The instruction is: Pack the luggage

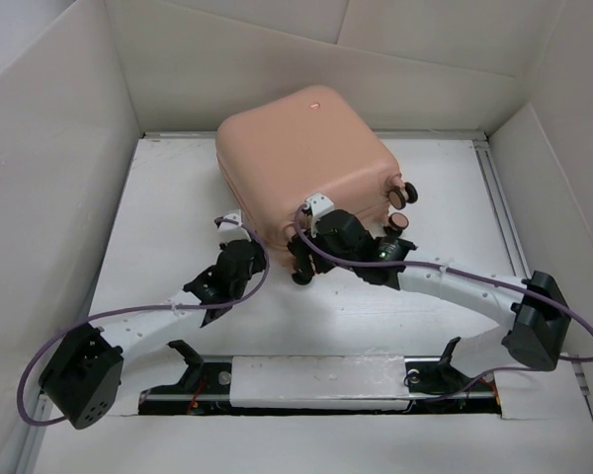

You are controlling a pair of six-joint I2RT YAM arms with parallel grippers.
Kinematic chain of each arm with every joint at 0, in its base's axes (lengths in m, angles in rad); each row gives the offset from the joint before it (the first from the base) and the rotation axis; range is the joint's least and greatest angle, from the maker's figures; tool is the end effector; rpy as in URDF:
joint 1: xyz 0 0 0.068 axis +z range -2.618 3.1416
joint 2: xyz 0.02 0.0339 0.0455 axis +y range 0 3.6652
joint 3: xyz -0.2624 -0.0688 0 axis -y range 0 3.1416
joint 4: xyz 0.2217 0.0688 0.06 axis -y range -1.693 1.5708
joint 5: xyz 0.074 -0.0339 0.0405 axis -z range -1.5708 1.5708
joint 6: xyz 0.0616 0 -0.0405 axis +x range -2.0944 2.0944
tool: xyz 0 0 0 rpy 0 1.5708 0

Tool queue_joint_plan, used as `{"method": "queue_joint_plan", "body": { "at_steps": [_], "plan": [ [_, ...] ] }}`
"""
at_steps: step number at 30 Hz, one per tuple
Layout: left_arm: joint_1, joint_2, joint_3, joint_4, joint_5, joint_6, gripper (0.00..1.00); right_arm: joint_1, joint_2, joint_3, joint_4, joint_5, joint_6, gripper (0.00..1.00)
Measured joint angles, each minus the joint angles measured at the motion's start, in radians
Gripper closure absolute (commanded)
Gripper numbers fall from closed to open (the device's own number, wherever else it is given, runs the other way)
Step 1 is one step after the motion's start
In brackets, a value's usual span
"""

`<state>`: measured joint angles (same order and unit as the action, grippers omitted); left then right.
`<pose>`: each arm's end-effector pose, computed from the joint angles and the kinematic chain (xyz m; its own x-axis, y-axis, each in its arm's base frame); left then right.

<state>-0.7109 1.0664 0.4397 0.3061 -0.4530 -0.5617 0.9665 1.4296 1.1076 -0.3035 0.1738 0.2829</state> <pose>0.1924 -0.1301 0.2210 -0.3470 -0.3332 -0.8767 0.1030 0.9156 -0.3888 0.1915 0.2585 0.2812 -0.5235 -0.2742 -0.8067 -0.6089 0.7826 0.1291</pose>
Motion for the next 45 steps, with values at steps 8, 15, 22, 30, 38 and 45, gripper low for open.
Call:
{"method": "queue_joint_plan", "body": {
  "at_steps": [8, 15, 22, 30, 38, 45],
  "plan": [
    [0.151, 0.011, 0.027, -0.045, 0.062, -0.019, 1.0, -0.018, -0.056, -0.024, -0.047, 0.055, -0.019, 1.0],
    [0.302, 0.019, 0.029, -0.026, 0.164, -0.04, 1.0, 0.005, -0.061, -0.026, -0.048, 0.066, -0.022, 0.8],
    [0.307, -0.083, -0.036, 0.005, 0.219, -0.063, 1.0, 0.03, -0.098, -0.009, 0.0, 0.026, -0.003, 0.0],
    [0.309, -0.087, -0.041, 0.012, 0.24, -0.063, 1.0, 0.058, 0.087, 0.166, 0.17, 0.006, 0.098, 0.0],
    [0.309, -0.079, -0.054, 0.042, 0.246, -0.048, 1.0, 0.068, 0.318, 0.254, 0.224, -0.029, 0.164, 0.0],
    [0.325, -0.082, -0.064, 0.056, 0.244, -0.038, 1.0, 0.08, 0.371, 0.342, 0.17, -0.021, 0.192, 0.06]
  ]
}}
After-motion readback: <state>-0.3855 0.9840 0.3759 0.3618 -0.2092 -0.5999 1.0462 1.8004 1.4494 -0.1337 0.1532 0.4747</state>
